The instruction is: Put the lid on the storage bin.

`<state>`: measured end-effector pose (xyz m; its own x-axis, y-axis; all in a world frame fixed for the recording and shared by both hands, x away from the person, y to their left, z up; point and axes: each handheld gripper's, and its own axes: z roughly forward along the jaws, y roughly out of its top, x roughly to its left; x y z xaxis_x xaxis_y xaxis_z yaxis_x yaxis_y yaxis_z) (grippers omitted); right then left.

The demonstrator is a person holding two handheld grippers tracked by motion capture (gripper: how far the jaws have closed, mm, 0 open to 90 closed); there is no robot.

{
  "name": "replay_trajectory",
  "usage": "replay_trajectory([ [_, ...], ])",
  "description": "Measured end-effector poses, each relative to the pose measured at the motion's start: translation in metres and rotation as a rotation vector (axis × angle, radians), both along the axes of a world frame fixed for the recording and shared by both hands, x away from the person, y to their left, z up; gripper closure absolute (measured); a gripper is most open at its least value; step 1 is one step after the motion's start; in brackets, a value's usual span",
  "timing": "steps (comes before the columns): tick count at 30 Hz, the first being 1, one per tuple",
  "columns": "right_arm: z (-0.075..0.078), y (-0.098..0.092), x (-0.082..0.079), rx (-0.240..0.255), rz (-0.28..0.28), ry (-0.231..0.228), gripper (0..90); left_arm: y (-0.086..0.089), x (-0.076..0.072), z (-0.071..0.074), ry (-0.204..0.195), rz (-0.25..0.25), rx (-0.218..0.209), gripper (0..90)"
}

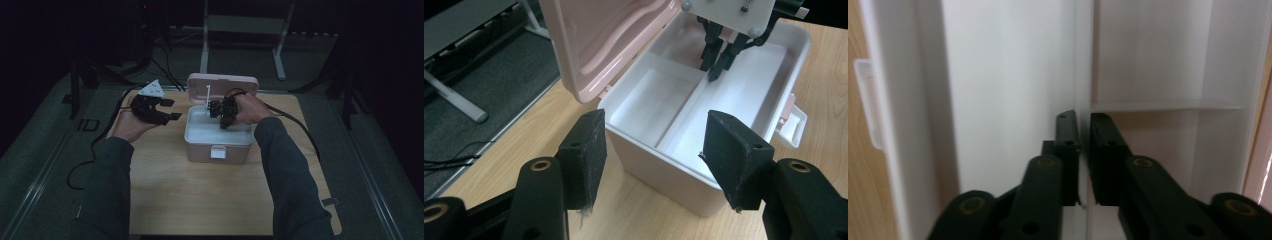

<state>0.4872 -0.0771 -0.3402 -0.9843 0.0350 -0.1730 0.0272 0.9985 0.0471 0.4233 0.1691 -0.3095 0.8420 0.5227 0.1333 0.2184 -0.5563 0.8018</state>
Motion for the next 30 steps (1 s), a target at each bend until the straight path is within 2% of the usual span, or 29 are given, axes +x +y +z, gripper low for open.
replay_trajectory([
  [2,0.001,-0.001,0.000,0.007,0.000,-0.001,80.4,0.000,0.000,0.000,-0.001,-0.001,-0.002,42.2],
  [3,0.004,-0.002,0.000,0.021,-0.004,-0.007,76.4,0.000,0.001,0.000,-0.001,-0.001,-0.003,42.1],
  [7,0.015,-0.012,-0.003,0.041,-0.020,-0.027,70.6,-0.001,0.002,0.000,-0.001,0.001,-0.005,41.9],
  [13,0.036,-0.042,-0.010,0.090,-0.065,-0.053,66.2,-0.002,0.004,0.001,0.002,0.013,-0.026,40.4],
  [18,0.052,-0.073,-0.016,0.143,-0.113,-0.070,64.0,-0.006,0.008,0.002,0.003,0.009,-0.029,37.4],
  [20,0.055,-0.079,-0.016,0.151,-0.126,-0.071,64.0,-0.006,0.008,0.002,0.003,0.009,-0.029,36.6],
  [21,0.063,-0.093,-0.017,0.178,-0.152,-0.073,62.9,-0.010,0.012,0.005,-0.001,0.011,-0.030,35.2],
  [23,0.067,-0.102,-0.017,0.190,-0.169,-0.078,60.9,-0.011,0.015,0.007,0.002,0.010,-0.029,33.8],
  [27,0.069,-0.105,-0.018,0.197,-0.175,-0.083,60.0,-0.013,0.018,0.010,0.000,0.014,-0.027,33.2],
  [28,0.072,-0.116,-0.017,0.210,-0.196,-0.093,57.0,-0.013,0.018,0.011,-0.002,0.017,-0.028,31.4],
  [30,0.073,-0.123,-0.017,0.228,-0.215,-0.101,55.4,-0.013,0.019,0.012,-0.002,0.026,-0.030,29.5],
])
